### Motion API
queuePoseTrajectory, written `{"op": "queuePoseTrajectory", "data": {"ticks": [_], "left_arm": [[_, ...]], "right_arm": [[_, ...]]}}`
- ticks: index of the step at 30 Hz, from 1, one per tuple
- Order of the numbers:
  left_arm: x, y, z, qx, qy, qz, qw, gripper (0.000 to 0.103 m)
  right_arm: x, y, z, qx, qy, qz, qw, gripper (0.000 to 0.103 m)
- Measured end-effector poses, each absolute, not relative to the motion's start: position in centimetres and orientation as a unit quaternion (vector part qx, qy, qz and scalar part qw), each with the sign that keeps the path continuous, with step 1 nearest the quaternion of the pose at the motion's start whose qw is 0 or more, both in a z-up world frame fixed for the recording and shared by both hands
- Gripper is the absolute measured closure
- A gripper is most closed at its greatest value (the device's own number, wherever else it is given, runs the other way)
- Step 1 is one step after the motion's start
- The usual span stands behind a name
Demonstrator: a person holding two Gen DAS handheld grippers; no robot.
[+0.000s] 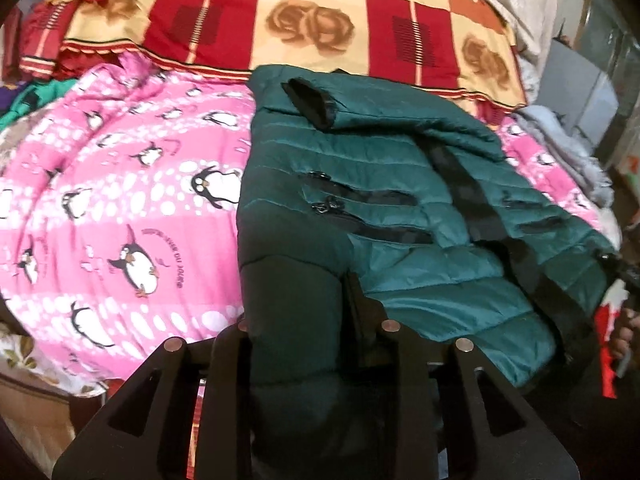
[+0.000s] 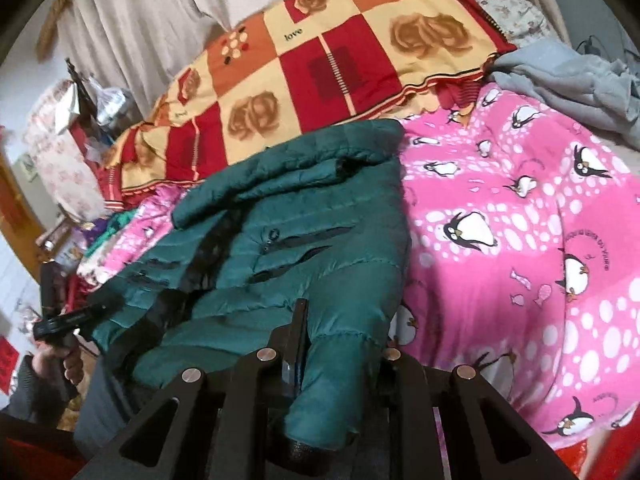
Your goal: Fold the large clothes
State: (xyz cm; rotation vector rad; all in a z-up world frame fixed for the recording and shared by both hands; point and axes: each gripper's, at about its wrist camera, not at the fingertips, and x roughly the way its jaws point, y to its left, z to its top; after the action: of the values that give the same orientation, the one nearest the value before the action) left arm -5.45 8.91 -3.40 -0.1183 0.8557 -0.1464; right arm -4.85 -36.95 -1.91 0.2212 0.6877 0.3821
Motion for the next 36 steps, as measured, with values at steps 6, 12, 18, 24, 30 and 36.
{"op": "queuePoseTrajectory", "data": {"ticks": [6,12,18,24,30,36], "left_arm": [[-5.4,8.9,-3.8,-0.070,0.415,-0.044,0.906,0.079],[-5.3,8.5,-3.8,-0.064,0.418,-0.029,0.906,0.079],[-5.3,8.4,-3.9,-0.063,0.420,-0.023,0.905,0.079],[-5.3,8.4,-3.9,-0.064,0.422,-0.021,0.904,0.079],[-5.3,8.4,-4.0,-0.065,0.424,-0.020,0.903,0.079],[-5.3,8.5,-4.1,-0.066,0.425,-0.020,0.902,0.079]], "right_arm": [[-5.2,-36.8,-1.8,0.103,0.329,0.179,0.921,0.087],[-5.5,-36.7,-1.8,0.109,0.324,0.182,0.922,0.087],[-5.9,-35.9,-1.6,0.075,0.320,0.176,0.928,0.087],[-5.9,-35.8,-1.5,0.067,0.319,0.175,0.929,0.087],[-5.8,-35.6,-1.6,0.059,0.324,0.170,0.929,0.087],[-5.8,-35.4,-1.6,0.052,0.331,0.162,0.928,0.087]]}}
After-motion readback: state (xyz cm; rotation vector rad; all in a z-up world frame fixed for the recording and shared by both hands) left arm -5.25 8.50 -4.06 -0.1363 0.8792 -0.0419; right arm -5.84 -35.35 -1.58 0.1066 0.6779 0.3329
